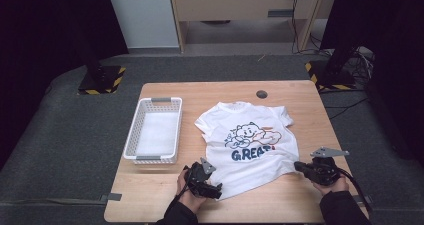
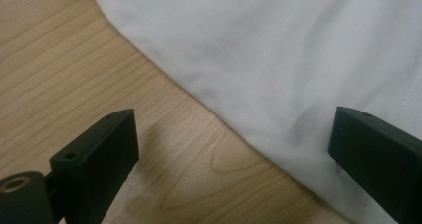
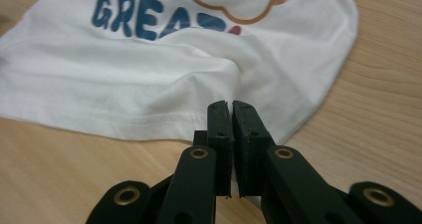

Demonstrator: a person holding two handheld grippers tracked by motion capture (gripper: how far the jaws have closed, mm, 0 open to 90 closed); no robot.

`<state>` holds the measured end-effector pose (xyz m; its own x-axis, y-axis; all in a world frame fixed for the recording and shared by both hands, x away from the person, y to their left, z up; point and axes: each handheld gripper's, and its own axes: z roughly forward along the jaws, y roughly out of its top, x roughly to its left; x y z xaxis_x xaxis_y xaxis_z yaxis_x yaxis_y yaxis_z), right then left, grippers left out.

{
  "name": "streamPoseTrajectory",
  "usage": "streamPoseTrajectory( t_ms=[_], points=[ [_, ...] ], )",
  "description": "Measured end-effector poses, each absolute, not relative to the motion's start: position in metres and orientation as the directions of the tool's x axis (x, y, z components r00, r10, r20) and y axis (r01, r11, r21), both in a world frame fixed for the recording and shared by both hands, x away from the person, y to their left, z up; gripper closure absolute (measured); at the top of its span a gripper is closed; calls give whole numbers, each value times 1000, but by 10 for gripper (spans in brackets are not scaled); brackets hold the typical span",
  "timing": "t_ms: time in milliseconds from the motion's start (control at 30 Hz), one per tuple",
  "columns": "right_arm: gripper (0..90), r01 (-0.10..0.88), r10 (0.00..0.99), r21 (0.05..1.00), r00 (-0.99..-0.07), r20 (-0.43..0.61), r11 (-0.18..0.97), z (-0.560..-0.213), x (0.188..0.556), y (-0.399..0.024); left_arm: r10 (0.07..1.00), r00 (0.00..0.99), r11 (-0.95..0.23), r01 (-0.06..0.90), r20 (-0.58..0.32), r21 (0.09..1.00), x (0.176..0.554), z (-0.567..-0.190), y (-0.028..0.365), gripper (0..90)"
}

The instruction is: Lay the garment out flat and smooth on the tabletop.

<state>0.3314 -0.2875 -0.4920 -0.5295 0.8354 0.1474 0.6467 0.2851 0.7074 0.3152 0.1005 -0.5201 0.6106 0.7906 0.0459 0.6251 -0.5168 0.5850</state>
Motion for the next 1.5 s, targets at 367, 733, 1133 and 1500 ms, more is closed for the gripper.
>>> streamPoseTrajectory(
  t_ms=[367, 733, 1133, 1500],
  points=[
    [599, 657, 791, 698, -573, 215, 286, -491, 310, -282, 812, 584, -452, 644, -15, 617, 312, -513, 110, 54],
    [277, 610, 902, 754, -429, 55, 244, -499, 334, -284, 809, 588, -457, 645, -15, 612, 312, -520, 100, 45],
    [255, 681, 910, 651, -414, -33, 334, -523, 337, -286, 775, 631, -540, 628, 39, 560, 313, -519, 108, 22],
    [165, 688, 913, 640, -405, -53, 342, -523, 329, -299, 769, 635, -561, 623, 65, 545, 310, -517, 119, 22]
  ],
)
